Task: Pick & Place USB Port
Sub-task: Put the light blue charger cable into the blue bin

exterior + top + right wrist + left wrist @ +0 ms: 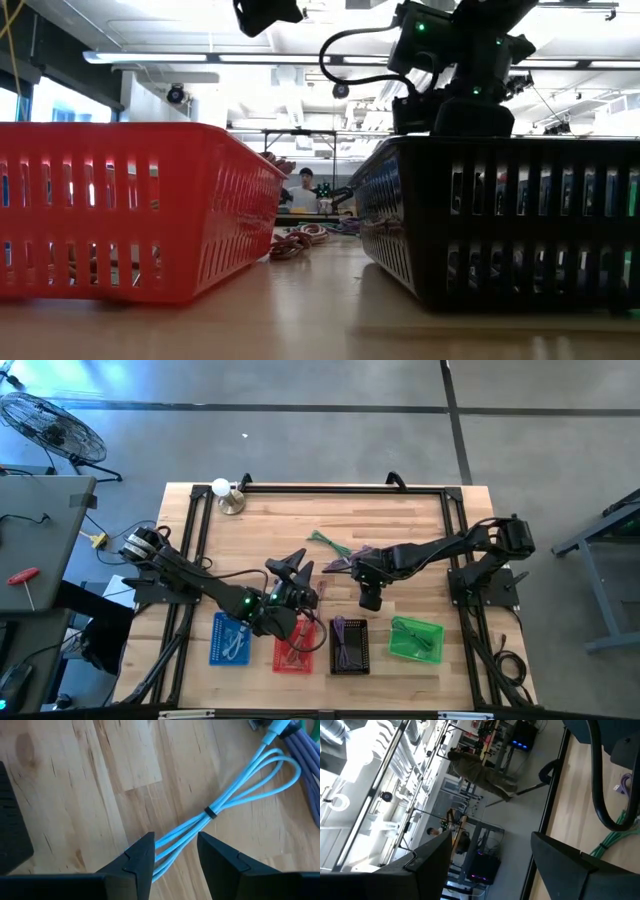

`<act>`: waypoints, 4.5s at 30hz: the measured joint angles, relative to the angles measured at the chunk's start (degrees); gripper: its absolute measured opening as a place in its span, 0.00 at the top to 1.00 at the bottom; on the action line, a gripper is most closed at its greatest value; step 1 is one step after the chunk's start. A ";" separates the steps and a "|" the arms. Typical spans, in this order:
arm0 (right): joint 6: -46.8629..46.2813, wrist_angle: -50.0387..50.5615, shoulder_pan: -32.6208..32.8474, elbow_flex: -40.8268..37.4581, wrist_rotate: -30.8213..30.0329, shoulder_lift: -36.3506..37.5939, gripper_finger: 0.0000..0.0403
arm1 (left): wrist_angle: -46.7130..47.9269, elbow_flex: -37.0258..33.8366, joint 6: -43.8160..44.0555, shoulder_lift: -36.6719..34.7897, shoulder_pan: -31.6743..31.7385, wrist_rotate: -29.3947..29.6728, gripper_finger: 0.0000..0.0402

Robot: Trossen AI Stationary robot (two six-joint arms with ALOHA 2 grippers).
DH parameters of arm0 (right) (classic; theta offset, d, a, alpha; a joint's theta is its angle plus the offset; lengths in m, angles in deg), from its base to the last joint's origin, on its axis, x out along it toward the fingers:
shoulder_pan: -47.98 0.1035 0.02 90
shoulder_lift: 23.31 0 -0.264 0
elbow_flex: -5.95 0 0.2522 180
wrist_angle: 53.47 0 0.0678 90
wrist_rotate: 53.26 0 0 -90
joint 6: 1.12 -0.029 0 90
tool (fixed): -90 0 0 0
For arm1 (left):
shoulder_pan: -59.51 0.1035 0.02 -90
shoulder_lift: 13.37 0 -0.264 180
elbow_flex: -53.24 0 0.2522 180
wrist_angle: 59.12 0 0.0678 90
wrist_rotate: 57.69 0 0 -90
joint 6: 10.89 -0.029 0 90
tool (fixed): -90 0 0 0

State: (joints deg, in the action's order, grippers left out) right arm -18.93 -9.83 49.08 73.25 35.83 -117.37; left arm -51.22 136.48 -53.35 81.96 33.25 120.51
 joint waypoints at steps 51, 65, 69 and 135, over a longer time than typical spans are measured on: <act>4.25 -0.58 -0.48 -0.09 -5.51 -4.61 0.92 | 0.00 0.00 1.11 0.02 0.00 -0.15 0.34; 5.19 0.77 -0.48 -0.07 -8.21 -4.61 0.99 | 0.00 0.00 2.23 0.02 0.00 -0.11 0.34; 5.25 1.51 -0.09 -0.09 -8.94 -4.29 1.00 | 0.00 0.00 2.29 0.02 0.00 -0.09 0.34; 16.37 -7.01 25.53 -0.02 -23.61 32.92 1.00 | -17.51 0.00 39.70 1.42 18.01 -85.23 0.34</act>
State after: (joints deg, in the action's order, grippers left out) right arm -2.56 -16.84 74.61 73.23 12.23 -84.45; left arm -68.73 136.48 -13.65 83.38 51.26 35.28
